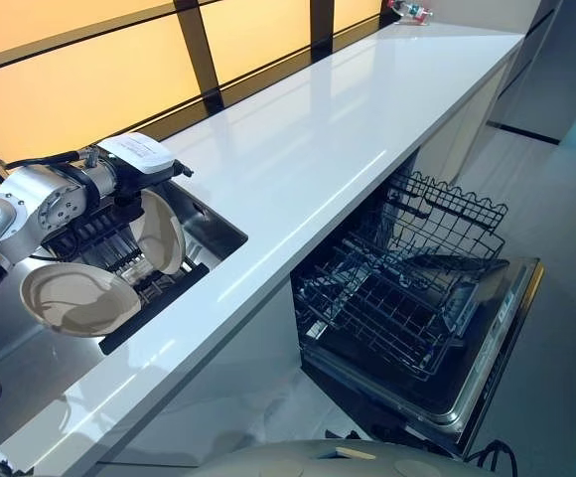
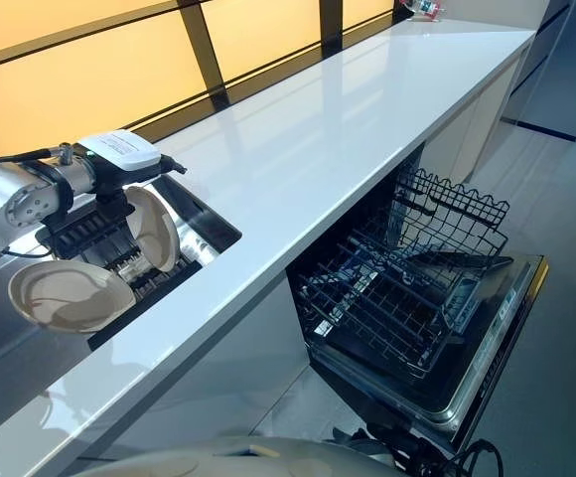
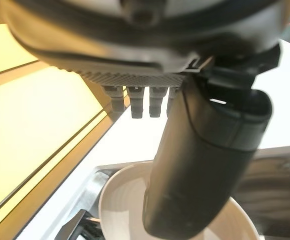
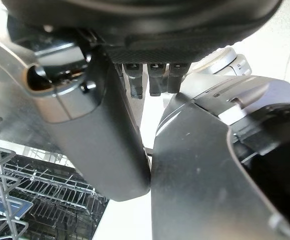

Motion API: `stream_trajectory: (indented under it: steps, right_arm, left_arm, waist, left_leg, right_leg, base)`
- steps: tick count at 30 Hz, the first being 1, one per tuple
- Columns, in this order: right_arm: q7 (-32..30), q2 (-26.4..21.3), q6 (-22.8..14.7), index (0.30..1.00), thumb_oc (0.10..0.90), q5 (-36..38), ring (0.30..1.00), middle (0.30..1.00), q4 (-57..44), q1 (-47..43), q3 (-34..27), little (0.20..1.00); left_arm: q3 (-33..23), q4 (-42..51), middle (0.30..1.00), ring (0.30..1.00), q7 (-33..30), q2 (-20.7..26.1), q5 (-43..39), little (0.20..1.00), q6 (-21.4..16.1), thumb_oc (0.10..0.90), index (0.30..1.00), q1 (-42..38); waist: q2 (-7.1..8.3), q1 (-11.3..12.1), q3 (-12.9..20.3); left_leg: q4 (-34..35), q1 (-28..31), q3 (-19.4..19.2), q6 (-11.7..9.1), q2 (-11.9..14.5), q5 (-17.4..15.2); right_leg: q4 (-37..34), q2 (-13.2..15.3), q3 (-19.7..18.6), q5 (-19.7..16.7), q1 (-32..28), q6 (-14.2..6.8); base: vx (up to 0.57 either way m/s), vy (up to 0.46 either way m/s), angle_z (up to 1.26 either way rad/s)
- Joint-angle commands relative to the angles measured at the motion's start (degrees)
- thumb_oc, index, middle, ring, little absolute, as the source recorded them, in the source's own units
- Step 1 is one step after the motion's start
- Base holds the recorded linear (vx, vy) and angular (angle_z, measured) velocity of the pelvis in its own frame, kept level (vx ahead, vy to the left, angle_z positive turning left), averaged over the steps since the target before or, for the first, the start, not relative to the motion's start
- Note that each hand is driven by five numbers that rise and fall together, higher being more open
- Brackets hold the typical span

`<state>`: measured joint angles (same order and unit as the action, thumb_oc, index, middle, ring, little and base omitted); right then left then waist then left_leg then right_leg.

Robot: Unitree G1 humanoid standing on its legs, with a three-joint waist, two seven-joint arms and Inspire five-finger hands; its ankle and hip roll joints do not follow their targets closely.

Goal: Pick up plates and place into dishwasher.

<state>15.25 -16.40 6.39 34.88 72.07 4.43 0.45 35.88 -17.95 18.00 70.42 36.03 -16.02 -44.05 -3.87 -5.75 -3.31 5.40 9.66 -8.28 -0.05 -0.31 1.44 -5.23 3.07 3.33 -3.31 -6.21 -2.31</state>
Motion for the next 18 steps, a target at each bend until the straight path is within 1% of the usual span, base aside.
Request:
stream_trajectory:
  steps: [1, 4, 11, 16, 18]
  right_arm:
    - [1.7, -1.6, 0.1, 0.900, 0.800, 0.7, 0.900, 0.900, 2.0, -1.3, -1.4, 0.900]
    - [1.9, -1.9, 0.1, 0.900, 0.800, 0.6, 0.900, 0.900, 1.8, -1.2, -1.6, 0.900]
    - [2.0, -1.8, 0.4, 0.900, 0.800, 0.4, 0.900, 0.900, 0.9, -1.3, -1.2, 0.900]
    - [1.6, -1.8, 0.8, 0.900, 0.800, 0.5, 0.900, 0.900, 0.2, -1.7, -1.1, 0.900]
    - [1.3, -1.9, 1.0, 0.900, 0.800, 0.7, 0.900, 0.900, -0.1, -1.8, -1.0, 0.900]
  left_arm:
    - [-2.8, -6.3, 0.900, 0.900, -4.7, 1.4, 3.0, 0.900, 4.6, 0.800, 0.900, -15.1]
    - [-1.6, -6.9, 0.900, 0.900, -4.1, 0.5, 4.3, 0.900, 5.9, 0.800, 0.900, -15.2]
    - [0.1, -7.7, 0.900, 0.900, 1.3, -1.6, 5.9, 0.900, 8.6, 0.800, 0.900, -15.5]
    - [0.6, -8.6, 0.900, 0.900, 9.0, -2.3, 7.9, 0.900, 10.8, 0.800, 0.900, -15.2]
    - [1.7, -9.1, 0.462, 0.462, 12.9, -2.2, 7.7, 0.389, 11.7, 0.289, 0.462, -15.9]
  waist:
    - [-1.63, -1.3, -2.6]
    - [-1.64, -1.6, -3.1]
    - [-1.43, -2.1, -4.2]
    - [-1.49, -2.1, -4.9]
    - [-1.61, -2.1, -5.1]
  left_leg:
    - [-0.4, 0.2, 1.7, 4.2, -5.8, -5.8]
    - [-0.4, 0.2, 1.3, 4.4, -5.8, -5.8]
    - [-0.4, 0.0, 0.8, 4.7, -5.9, -5.6]
    - [-0.4, -0.2, 0.6, 4.8, -5.9, -5.4]
    - [-0.4, -0.2, 0.6, 4.8, -5.9, -5.5]
  right_leg:
    - [3.2, -2.5, 0.3, 2.0, 0.7, -3.8]
    - [3.7, -2.4, 0.0, 1.9, 1.3, -4.0]
    - [4.9, -2.3, -0.7, 2.0, 2.4, -4.2]
    - [5.5, -2.2, -0.8, 1.9, 3.1, -4.4]
    - [5.6, -2.2, -0.8, 1.9, 3.3, -4.5]
  base:
    - [0.02, 0.029, -0.05]
    - [0.03, 0.029, -0.08]
    - [0.03, 0.013, -0.08]
    - [0.02, 0.008, -0.04]
    - [0.01, 0.005, -0.06]
